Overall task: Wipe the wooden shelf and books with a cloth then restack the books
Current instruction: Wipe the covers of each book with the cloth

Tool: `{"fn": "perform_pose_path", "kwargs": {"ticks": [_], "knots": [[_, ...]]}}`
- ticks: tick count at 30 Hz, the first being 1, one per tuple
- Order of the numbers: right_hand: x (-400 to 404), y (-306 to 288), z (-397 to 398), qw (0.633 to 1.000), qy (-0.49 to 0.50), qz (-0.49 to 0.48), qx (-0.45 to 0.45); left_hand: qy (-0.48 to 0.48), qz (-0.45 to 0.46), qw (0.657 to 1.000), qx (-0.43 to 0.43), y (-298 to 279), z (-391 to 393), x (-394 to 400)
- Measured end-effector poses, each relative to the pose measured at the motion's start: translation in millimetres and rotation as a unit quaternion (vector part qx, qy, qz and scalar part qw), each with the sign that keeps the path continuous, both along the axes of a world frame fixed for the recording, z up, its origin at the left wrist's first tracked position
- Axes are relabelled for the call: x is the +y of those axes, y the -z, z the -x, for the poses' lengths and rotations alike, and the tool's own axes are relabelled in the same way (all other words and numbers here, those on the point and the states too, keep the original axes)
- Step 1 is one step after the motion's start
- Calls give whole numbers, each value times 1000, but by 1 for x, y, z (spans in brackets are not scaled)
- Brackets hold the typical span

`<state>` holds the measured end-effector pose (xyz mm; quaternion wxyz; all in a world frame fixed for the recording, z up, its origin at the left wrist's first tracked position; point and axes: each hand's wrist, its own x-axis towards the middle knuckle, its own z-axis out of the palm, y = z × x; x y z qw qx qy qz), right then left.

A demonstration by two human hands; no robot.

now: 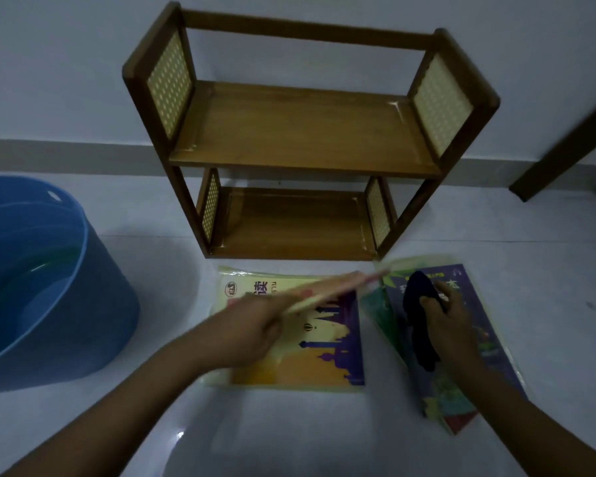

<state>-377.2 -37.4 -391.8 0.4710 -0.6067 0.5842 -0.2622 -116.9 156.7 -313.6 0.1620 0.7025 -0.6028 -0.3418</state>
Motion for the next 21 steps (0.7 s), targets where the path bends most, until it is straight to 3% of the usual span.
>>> {"fn": "perform_pose_path", "kwargs": {"ticks": [3, 5, 7, 11, 14, 17, 21], "knots": [[2, -12, 2, 999, 33, 20, -19, -111, 39, 983, 144, -30, -13, -3], [4, -19, 0, 998, 38, 45, -31, -193, -6, 936, 295, -30, -15, -5], [9, -22, -7, 996, 15, 76, -34, -237, -57, 907, 342, -7, -11, -3], [28, -12, -38, 977, -145, 156, 23, -225, -38, 962, 148, 64, -12, 14], [47, 14, -60, 930, -281, 182, 153, -69, -33, 991, -110, 111, -27, 31], [108, 39, -78, 815, -409, 298, 282, 29, -26, 982, -187, 129, -33, 44], [154, 42, -85, 667, -618, 369, 195, 47, 11, 973, -228, 139, -39, 51]]}}
